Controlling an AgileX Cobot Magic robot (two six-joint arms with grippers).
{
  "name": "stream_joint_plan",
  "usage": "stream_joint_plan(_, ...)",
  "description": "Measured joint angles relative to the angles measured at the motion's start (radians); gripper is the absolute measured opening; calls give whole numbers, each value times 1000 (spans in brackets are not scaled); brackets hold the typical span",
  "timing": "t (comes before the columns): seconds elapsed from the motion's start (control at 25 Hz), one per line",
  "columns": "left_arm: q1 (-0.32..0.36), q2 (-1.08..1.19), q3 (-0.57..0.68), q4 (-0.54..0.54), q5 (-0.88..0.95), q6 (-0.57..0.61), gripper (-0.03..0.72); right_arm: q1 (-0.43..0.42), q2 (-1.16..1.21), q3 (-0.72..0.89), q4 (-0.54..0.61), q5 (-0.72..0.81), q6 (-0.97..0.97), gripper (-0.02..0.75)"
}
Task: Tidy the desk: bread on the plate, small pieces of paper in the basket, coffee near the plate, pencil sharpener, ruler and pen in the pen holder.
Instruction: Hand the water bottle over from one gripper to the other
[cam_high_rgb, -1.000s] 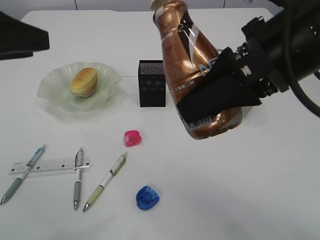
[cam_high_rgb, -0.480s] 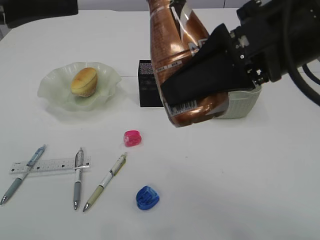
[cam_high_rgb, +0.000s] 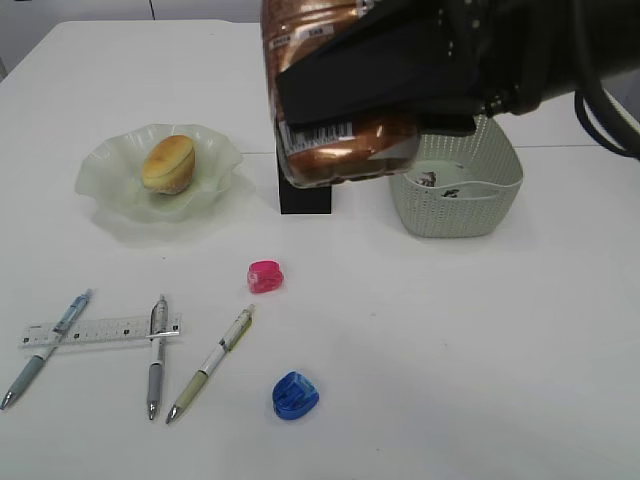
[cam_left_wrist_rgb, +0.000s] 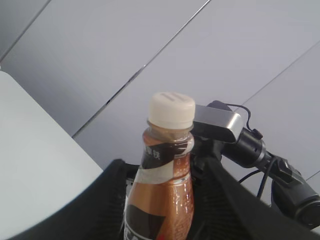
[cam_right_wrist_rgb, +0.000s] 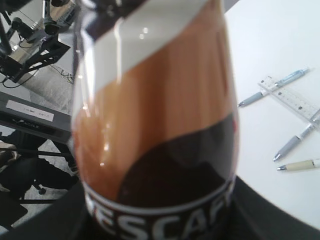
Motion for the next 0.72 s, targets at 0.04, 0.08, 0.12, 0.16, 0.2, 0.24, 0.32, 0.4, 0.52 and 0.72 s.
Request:
stream_joint_plan(0.04,0,1,0,-5,0,2,361,0,0,0,11,0,-7,403)
stream_joint_plan(0.08,0,1,0,-6,2,3,361,0,0,0,21,0,-10,403)
stream_joint_plan(0.12,0,1,0,-7,4,6,361,0,0,0,29,0,-12,403)
stream_joint_plan(0.16,0,1,0,-7,5,8,361,0,0,0,36,0,-13,403)
stream_joint_plan(0.2,0,1,0,-7,5,15,361,0,0,0,42,0,-18,403)
stream_joint_plan(0.24,0,1,0,-7,5,18,361,0,0,0,50,0,-20,403)
stream_joint_plan(0.32,-2,1,0,-7,5,24,361,0,0,0,54,0,-26,403)
stream_joint_plan(0.4,-11,1,0,-7,5,30,368,0,0,0,59,0,-28,403)
stream_joint_plan(0.52,-29,1,0,-11,5,33,400,0,0,0,58,0,-32,403)
stream_joint_plan(0.72,-40,16,0,-43,8,38,475,0,0,0,59,0,-32,403)
